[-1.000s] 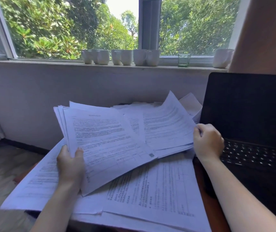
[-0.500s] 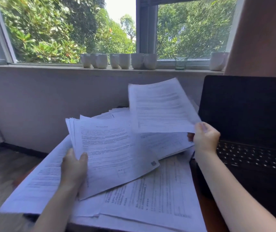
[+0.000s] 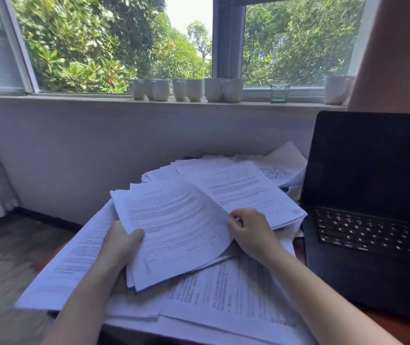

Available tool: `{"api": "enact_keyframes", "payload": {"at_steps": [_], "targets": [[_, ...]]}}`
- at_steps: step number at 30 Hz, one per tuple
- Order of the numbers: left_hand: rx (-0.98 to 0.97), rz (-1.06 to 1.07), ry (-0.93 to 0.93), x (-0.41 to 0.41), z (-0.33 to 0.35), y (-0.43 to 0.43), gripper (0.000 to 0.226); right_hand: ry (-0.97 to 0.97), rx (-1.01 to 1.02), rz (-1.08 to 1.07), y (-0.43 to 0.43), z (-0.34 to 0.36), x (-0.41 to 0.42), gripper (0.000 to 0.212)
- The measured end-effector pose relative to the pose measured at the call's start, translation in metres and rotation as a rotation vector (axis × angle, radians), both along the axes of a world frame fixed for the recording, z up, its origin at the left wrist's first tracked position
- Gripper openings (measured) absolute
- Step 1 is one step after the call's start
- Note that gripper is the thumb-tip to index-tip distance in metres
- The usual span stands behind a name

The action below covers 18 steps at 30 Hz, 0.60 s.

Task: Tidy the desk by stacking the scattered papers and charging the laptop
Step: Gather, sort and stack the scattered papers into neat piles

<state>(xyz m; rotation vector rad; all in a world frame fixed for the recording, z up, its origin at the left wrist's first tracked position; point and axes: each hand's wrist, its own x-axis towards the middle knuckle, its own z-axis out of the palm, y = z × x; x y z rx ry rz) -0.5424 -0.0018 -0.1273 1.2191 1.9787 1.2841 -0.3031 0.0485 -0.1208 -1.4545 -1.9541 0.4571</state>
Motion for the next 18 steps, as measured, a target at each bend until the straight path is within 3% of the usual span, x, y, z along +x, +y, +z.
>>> {"api": "enact_keyframes", "payload": {"at_steps": [2, 5, 8, 11, 15, 17, 18], "targets": [[0.001, -0.022, 0.042, 0.0, -0.001, -0.003, 0.013, -0.102, 0.109, -0.106, 0.0, 0.009, 0.008, 0.023], [0.035, 0.013, 0.063, 0.0, -0.006, -0.003, 0.034, -0.314, 0.291, -0.316, 0.007, 0.017, 0.031, 0.026], [0.078, 0.078, 0.069, 0.001, -0.012, -0.003, 0.025, -0.559, 0.176, -0.509, 0.012, 0.017, 0.053, 0.048], [0.11, 0.094, 0.08, 0.002, -0.014, -0.002, 0.03, -0.377, 0.012, -0.538, 0.019, 0.012, 0.066, 0.051], [0.121, 0.088, 0.064, 0.0, -0.016, 0.0, 0.028, 0.11, -0.044, -0.483, 0.026, 0.013, 0.077, 0.02], [0.128, 0.082, 0.057, -0.001, -0.017, -0.001, 0.024, 0.195, -0.072, -0.436, 0.028, 0.012, 0.079, 0.013], [0.131, 0.08, 0.056, -0.001, -0.017, -0.001, 0.024, 0.223, -0.087, -0.406, 0.029, 0.011, 0.08, 0.02]]}}
